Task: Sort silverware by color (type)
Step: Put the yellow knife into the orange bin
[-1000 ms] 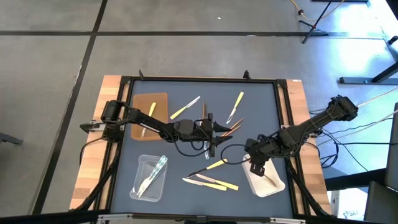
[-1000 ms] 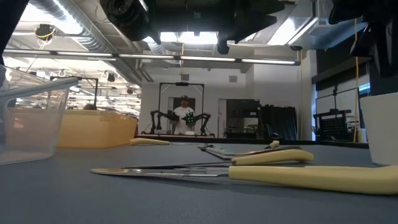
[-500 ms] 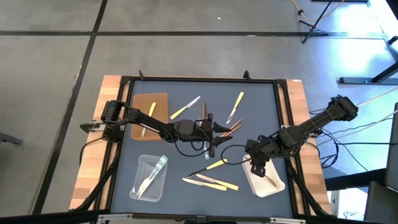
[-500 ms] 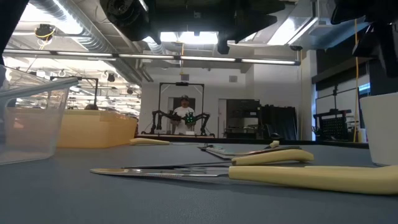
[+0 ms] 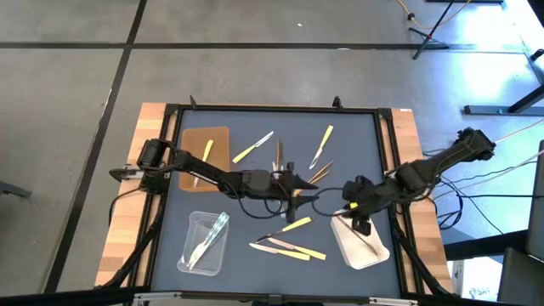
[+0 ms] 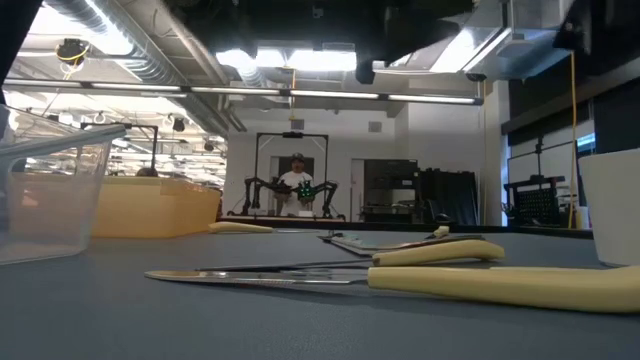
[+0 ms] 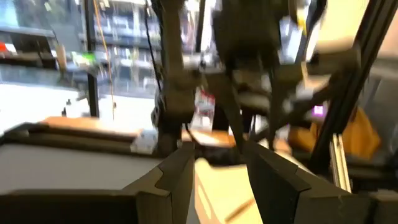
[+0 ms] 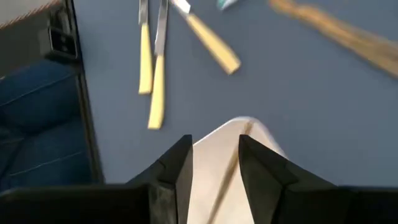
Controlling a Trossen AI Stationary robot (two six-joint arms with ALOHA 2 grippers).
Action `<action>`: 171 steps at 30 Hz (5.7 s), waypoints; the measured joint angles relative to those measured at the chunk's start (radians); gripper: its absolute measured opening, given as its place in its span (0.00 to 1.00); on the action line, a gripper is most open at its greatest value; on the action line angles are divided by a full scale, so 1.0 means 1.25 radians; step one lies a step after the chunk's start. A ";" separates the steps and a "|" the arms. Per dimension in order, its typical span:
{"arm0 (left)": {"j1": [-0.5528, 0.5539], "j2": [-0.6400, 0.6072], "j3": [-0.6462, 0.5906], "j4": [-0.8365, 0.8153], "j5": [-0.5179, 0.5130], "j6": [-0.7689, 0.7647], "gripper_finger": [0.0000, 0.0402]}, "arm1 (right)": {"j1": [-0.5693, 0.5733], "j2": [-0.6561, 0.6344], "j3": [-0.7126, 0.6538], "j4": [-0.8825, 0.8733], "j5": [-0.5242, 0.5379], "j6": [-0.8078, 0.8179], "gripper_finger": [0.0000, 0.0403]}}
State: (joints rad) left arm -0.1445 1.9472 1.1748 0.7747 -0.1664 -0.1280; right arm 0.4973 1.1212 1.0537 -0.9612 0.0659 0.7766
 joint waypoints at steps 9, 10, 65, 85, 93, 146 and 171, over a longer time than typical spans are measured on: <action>-0.019 0.000 0.233 -0.557 0.000 -0.016 0.35 | 0.000 -0.111 0.045 -0.063 0.229 -0.102 0.29; -0.021 0.000 0.253 -0.603 0.000 -0.031 0.35 | 0.000 -0.125 0.045 -0.068 0.264 -0.115 0.29; -0.184 0.154 0.306 -0.857 -0.174 -0.254 0.35 | 0.000 -0.144 0.044 0.075 0.582 -0.210 0.29; -0.145 0.211 0.306 -0.836 -0.169 -0.288 0.35 | 0.000 -0.144 0.044 0.077 0.582 -0.230 0.29; -0.141 0.237 0.306 -0.831 -0.142 -0.295 0.35 | 0.000 -0.144 0.044 0.077 0.582 -0.230 0.29; -0.138 0.159 0.696 -1.195 -0.118 -0.227 0.15 | 0.000 -0.145 0.044 0.080 0.581 -0.229 0.29; -0.086 -0.229 0.628 -1.875 -0.469 -0.525 0.15 | 0.000 -0.145 0.044 0.080 0.604 -0.228 0.29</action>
State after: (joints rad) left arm -0.2522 1.6608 1.9592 -1.5690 -0.7529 -0.7847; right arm 0.4972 0.9405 1.1091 -0.8616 0.8207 0.4912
